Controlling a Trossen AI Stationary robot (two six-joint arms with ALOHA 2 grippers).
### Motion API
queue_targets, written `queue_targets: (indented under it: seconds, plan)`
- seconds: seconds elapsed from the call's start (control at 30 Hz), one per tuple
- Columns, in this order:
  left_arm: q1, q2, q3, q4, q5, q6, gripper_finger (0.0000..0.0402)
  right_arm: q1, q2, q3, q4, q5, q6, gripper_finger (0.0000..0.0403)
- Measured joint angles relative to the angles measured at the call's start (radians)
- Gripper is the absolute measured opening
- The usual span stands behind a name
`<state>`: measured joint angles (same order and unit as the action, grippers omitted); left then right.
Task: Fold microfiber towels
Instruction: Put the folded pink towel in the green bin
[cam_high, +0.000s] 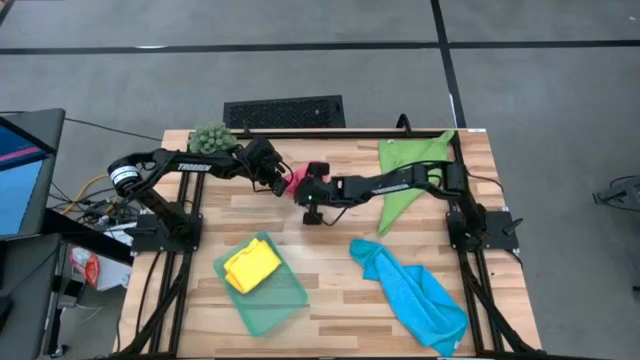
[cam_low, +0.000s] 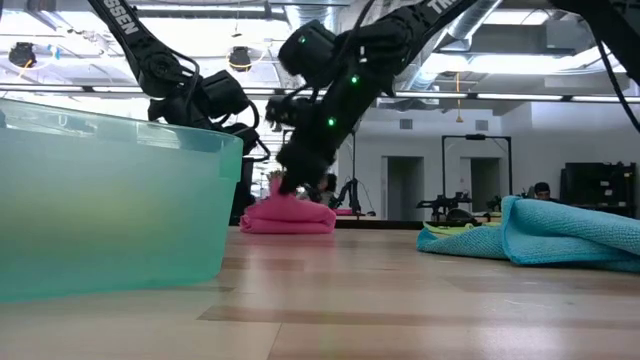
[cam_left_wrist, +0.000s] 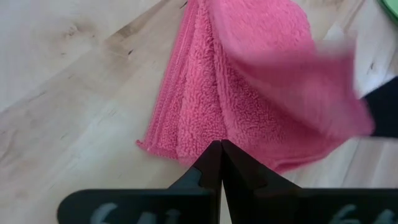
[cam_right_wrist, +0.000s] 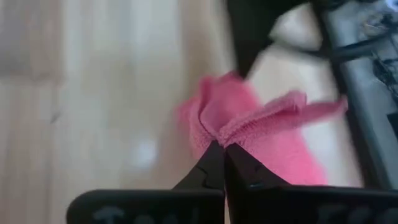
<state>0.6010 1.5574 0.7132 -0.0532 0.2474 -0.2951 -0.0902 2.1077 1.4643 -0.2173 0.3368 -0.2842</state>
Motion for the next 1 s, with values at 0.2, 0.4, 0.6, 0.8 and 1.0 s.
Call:
queue_targets:
  seconds: [0.2,0.4,0.6,0.8,1.0]
  plan:
    - [0.0,0.0,0.0,0.0,0.0,-0.003,0.0,-0.051,-0.018,0.0,0.046,-0.026,0.083,0.0011]
    - [0.0,0.0,0.0,0.002,0.007,-0.047,0.0,-0.054,-0.012,0.0,0.054,-0.204,0.05,0.0016]
    - [0.0,0.0,0.0,0.003,0.007,-0.049,0.0,-0.038,-0.009,0.0,0.052,-0.277,0.001,0.0052]
    - [0.0,0.0,0.0,0.013,0.008,-0.068,0.0,-0.038,-0.009,0.0,0.032,-0.258,-0.034,0.0149]
    - [0.0,0.0,0.0,0.013,0.009,-0.072,0.0,-0.007,-0.008,0.0,0.03,-0.233,-0.031,0.0239]
